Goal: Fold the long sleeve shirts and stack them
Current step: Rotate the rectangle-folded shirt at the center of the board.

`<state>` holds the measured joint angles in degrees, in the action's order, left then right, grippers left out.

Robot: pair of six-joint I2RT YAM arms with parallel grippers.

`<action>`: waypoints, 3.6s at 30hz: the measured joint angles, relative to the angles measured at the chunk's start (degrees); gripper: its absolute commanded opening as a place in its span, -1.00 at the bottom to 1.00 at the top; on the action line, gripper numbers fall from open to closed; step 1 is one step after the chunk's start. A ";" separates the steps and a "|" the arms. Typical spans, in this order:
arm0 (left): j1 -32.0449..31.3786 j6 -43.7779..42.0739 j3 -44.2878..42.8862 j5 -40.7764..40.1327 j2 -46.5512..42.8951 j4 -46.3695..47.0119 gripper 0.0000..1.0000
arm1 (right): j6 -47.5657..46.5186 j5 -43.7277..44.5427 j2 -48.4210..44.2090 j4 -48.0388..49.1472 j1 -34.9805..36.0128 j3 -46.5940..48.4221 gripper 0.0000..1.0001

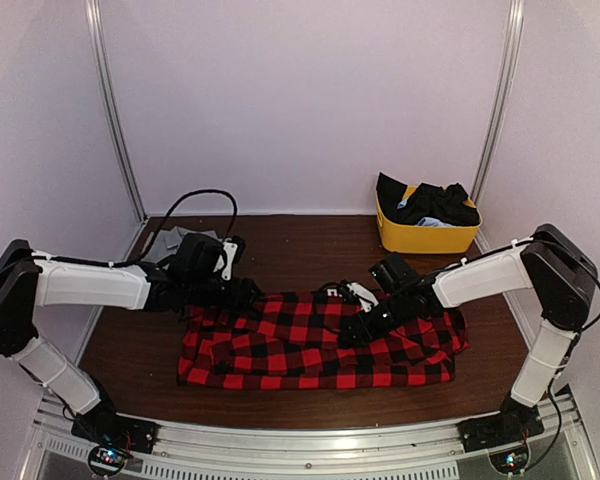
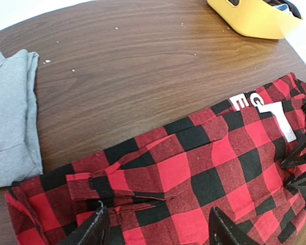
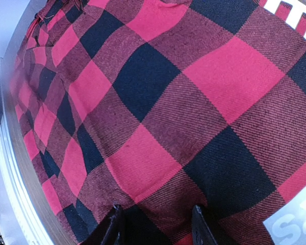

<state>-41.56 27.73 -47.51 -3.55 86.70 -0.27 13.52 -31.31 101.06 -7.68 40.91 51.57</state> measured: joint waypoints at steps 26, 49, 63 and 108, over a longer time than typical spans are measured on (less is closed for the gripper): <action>0.00 1.22 9.09 1.25 3.23 3.87 0.35 | 7.32 16.46 -21.00 -10.14 -9.86 -8.35 0.73; 0.00 6.08 23.61 0.46 -10.58 8.81 0.37 | 6.97 17.79 -3.56 -4.72 -16.11 -0.44 0.69; 0.00 7.34 24.11 -1.11 -19.17 3.21 0.42 | -1.40 13.11 28.50 -6.49 -11.98 42.42 0.74; -23.19 1.27 6.54 12.04 8.61 5.90 0.22 | 0.22 23.12 -2.62 -9.29 -14.25 20.28 0.94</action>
<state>-64.75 28.99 -40.97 8.49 95.31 5.63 13.74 -8.19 98.43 -16.97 26.65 71.85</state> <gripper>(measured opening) 0.615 0.974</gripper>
